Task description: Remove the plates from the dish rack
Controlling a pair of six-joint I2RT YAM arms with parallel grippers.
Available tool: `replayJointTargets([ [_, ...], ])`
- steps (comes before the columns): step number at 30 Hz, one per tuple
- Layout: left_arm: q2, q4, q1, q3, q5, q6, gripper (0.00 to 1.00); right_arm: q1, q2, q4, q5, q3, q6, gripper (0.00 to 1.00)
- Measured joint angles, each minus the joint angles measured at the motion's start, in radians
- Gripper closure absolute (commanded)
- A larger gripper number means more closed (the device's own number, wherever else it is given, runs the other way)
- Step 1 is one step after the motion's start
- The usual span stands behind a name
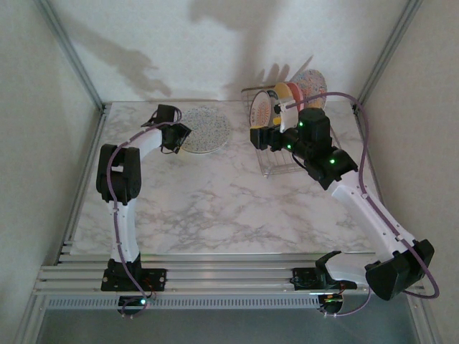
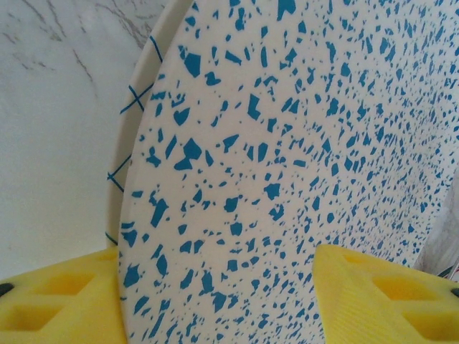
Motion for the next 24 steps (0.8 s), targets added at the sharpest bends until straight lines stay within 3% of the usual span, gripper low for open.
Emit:
replayJointTargets([
  [15, -0.082, -0.034, 0.013, -0.040, -0.050, -0.019, 0.40, 0.000, 0.021, 0.008, 0.027, 0.015, 0.006, 0.17],
  [21, -0.149, -0.037, 0.014, -0.049, -0.057, -0.034, 0.40, -0.009, 0.028, -0.037, 0.196, 0.076, -0.005, 0.21],
  [24, -0.211, -0.031, 0.006, -0.056, -0.057, -0.042, 0.39, -0.081, 0.055, -0.086, 0.272, 0.130, 0.023, 0.23],
])
